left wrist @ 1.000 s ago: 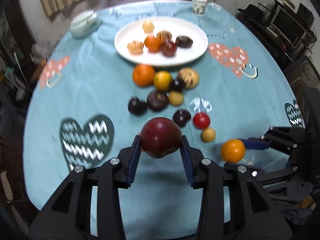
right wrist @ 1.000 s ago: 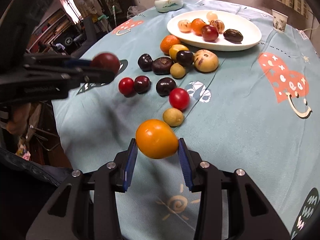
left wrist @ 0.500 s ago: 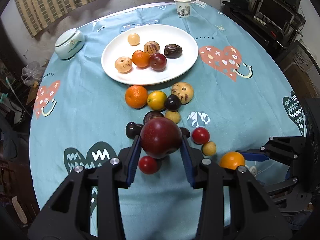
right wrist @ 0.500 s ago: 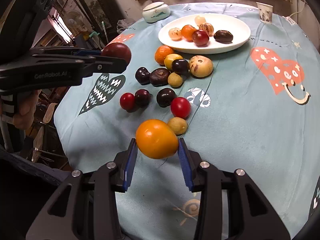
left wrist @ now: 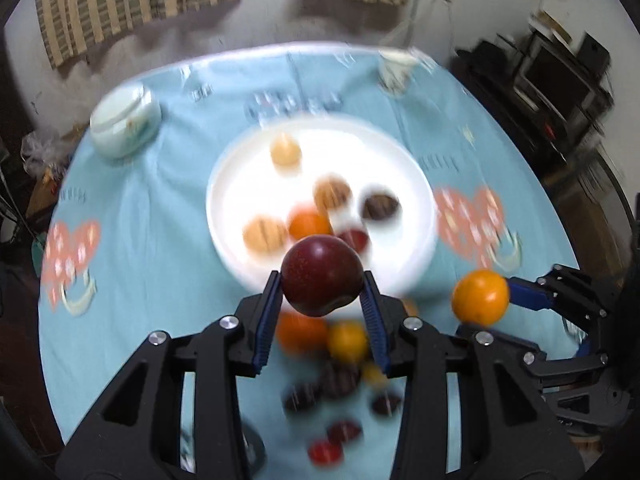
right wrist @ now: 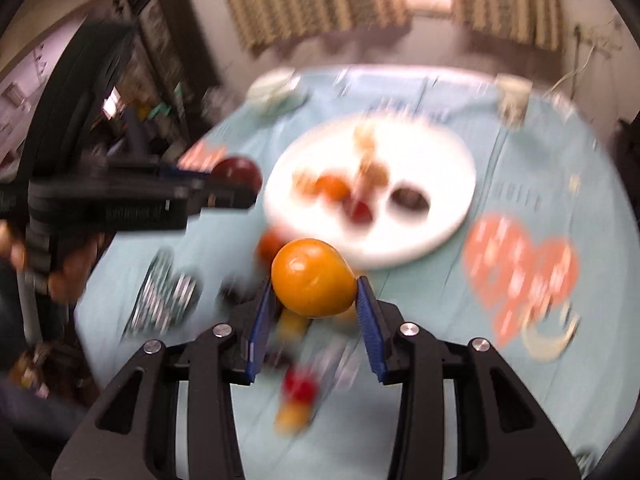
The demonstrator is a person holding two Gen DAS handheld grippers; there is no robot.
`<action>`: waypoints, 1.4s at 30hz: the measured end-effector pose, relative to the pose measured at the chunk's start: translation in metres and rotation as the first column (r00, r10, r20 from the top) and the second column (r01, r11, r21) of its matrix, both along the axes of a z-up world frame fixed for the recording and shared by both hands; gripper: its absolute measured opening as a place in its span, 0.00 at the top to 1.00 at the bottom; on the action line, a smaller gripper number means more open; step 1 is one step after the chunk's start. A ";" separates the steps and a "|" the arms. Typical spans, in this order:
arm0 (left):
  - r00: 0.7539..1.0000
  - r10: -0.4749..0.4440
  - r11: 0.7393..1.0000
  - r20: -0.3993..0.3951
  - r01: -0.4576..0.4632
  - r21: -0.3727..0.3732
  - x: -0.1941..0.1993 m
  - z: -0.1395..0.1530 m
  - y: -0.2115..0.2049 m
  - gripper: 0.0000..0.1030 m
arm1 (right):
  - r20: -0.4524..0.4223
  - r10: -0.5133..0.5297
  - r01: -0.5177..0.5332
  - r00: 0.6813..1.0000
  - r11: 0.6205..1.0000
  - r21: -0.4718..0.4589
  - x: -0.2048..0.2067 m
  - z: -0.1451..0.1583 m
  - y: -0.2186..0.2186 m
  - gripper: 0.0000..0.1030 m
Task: Organize fruits
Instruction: 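Place the plum on the plate with the left tool while the right tool places the tomato, then move both open tools back over the fruit pile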
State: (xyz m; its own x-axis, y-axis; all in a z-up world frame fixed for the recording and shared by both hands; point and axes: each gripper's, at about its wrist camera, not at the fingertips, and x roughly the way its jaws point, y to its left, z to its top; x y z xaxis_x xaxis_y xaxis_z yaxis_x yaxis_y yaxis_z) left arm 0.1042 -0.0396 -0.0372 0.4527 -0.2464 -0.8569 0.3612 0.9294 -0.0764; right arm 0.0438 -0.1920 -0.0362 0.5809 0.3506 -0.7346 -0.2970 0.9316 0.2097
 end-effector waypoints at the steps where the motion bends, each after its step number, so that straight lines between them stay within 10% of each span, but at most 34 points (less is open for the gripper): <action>1: 1.000 0.016 1.000 0.000 -0.016 0.007 0.016 -0.001 -0.003 0.61 | 0.009 -0.022 0.022 1.000 0.999 -0.025 0.016 0.000 0.001 0.60; 16: 0.989 0.127 0.991 -0.081 -0.122 0.062 0.108 -0.062 -0.016 0.48 | -0.103 -0.069 0.052 0.992 0.987 -0.155 0.130 -0.063 -0.004 0.59; 18: 0.992 0.116 0.992 -0.051 -0.113 0.054 0.105 -0.053 -0.017 0.38 | -0.098 -0.064 0.052 0.993 0.992 -0.119 0.129 -0.059 -0.006 0.35; 42: 0.995 0.009 0.999 0.103 -0.012 0.033 -0.049 0.023 -0.013 0.29 | 0.056 -0.206 0.212 0.977 0.969 -0.128 -0.029 0.027 -0.013 0.33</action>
State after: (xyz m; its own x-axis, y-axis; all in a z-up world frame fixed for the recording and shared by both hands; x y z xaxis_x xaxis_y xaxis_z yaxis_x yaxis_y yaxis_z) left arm 0.0549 -0.0526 -0.0147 0.5411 -0.2129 -0.8136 0.3556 0.9346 -0.0080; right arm 0.0143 -0.2048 -0.0093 0.6621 0.1191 -0.7399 -0.0987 0.9925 0.0714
